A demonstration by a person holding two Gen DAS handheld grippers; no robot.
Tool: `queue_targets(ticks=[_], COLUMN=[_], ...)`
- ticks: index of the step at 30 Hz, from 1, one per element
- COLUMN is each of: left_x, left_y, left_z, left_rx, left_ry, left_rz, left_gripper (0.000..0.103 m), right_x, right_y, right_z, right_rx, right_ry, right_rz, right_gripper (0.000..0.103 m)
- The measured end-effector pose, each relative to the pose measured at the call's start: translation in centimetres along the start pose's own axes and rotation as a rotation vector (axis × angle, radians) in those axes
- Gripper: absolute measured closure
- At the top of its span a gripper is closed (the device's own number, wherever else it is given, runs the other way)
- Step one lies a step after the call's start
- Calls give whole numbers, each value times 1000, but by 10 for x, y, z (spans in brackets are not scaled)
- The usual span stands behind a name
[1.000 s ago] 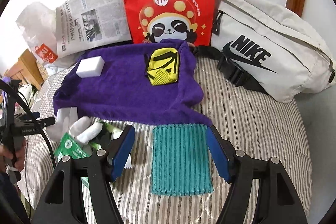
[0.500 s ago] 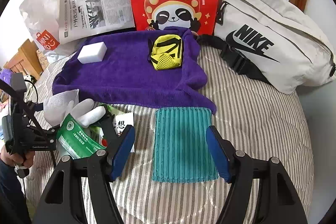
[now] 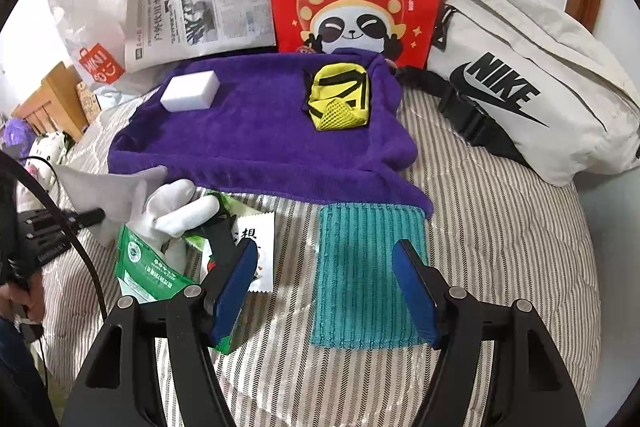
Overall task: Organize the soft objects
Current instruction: 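Grasp the white mesh cloth with the left tool while the right tool approaches the teal cloth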
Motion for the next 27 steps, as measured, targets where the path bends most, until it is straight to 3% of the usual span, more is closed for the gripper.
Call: queue_targets(ticks=[6, 8, 12, 13, 18, 24, 27], left_x=[-22, -24, -16, -13, 3, 30, 32], left_y=[9, 11, 2, -1, -18, -14, -15], left_z=[-14, -10, -7, -8, 3, 30, 35], left_rx=[-1, -1, 39, 56, 52, -9, 4], left_ry=[-45, -53, -52, -60, -72, -132, -164], left_rz=[-30, -31, -14, -4, 50, 236, 240], left_gripper=[98, 92, 35, 29, 26, 23, 19], right_x=[-5, -6, -8, -8, -8, -7, -4], right_y=[2, 1, 4, 4, 5, 6, 6], right_z=[0, 1, 6, 7, 8, 8, 8], right_rx=[-5, -7, -22, -25, -28, -32, -31], right_ry=[-1, -1, -4, -2, -4, -2, -4], right_rz=[-13, -14, -17, -20, -20, -31, -24], right_gripper=[34, 34, 34, 34, 34, 34, 34])
Point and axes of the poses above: each gripper's, at about its wrist camera, not at the fingertips, and z roughly the way its jaws point, x to its right, y to its underside, the point moved 4 cm from there along z, roughly the way its jaws point, and after that the axes turned 2 degrees about x, right-handed, at the moved point
